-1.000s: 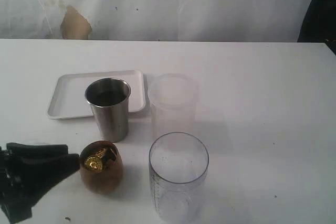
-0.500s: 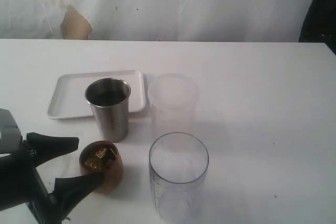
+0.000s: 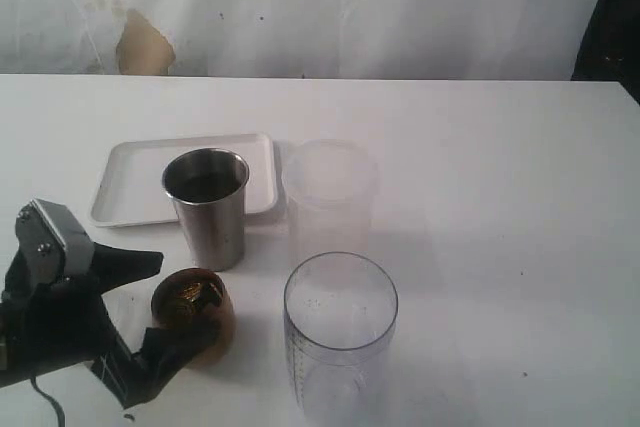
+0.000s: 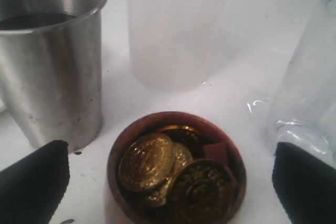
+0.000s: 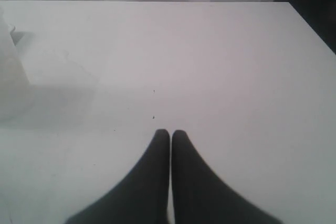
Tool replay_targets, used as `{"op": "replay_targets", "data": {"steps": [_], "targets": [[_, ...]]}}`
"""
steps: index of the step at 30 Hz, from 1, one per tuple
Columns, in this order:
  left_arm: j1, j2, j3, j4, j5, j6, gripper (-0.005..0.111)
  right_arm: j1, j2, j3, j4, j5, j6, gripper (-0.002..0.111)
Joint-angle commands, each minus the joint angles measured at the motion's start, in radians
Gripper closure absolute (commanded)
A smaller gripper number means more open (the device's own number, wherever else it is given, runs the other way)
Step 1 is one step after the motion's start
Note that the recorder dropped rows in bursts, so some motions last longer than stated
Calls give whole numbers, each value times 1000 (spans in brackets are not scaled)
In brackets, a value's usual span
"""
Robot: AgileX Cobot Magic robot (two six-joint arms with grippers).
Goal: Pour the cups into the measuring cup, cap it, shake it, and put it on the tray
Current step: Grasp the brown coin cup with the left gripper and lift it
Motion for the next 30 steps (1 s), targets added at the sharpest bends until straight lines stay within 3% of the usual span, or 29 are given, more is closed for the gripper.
{"op": "replay_targets", "data": {"steps": [1, 8, 16, 30], "targets": [[-4, 88, -34, -2, 21, 6, 6, 4, -6, 5, -2, -15, 2, 107], [-4, 189, -85, 90, -40, -41, 6, 4, -6, 5, -2, -15, 2, 107], [-4, 208, -151, 194, 29, -136, 6, 4, -6, 5, -2, -15, 2, 107], [-4, 208, -163, 181, 39, -131, 6, 4, -6, 5, -2, -15, 2, 107]]}}
